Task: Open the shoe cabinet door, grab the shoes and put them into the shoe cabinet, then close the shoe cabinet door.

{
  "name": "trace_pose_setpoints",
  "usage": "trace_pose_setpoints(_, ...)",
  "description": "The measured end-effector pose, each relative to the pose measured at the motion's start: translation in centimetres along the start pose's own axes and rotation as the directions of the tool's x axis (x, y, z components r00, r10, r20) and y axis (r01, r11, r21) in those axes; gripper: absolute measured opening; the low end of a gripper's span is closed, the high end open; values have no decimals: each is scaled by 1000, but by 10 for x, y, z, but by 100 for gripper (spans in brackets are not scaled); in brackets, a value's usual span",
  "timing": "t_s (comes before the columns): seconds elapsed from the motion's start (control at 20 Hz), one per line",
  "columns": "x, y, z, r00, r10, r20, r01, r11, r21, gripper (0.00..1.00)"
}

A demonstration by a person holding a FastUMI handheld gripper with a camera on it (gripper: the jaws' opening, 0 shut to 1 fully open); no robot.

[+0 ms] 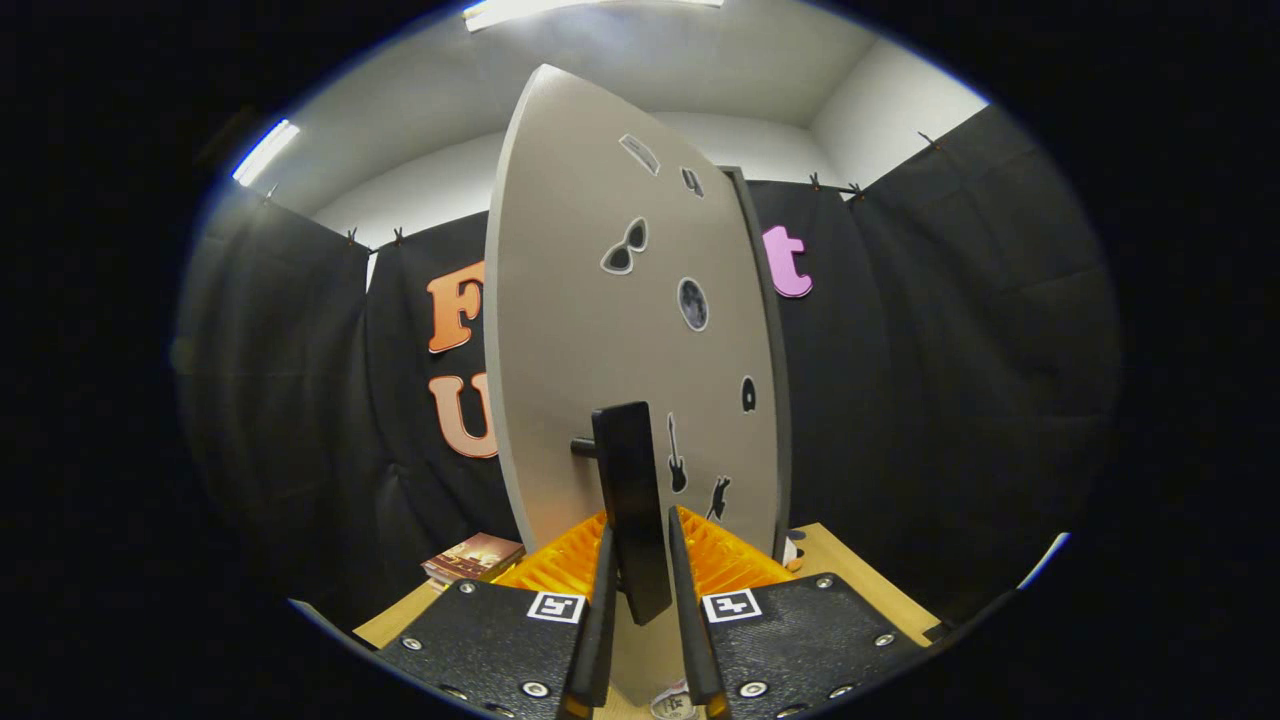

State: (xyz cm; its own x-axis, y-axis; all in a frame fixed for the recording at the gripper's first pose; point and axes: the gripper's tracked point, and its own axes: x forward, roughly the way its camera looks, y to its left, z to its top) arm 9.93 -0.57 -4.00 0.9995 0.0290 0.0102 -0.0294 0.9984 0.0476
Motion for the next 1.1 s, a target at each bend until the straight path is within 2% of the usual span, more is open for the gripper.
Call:
trace_pose_setpoints(0.55,-28,-108,3,991,-137,2,137,990,20,28)
trace_pose_setpoints(0.7,-34,-133,3,986,-166,6,166,986,30,25)
trace_pose_setpoints(0.9,-38,-152,4,990,-139,19,137,988,77,23)
trace_pose_setpoints(1.1,-36,-155,-2,992,-124,-1,124,991,49,25)
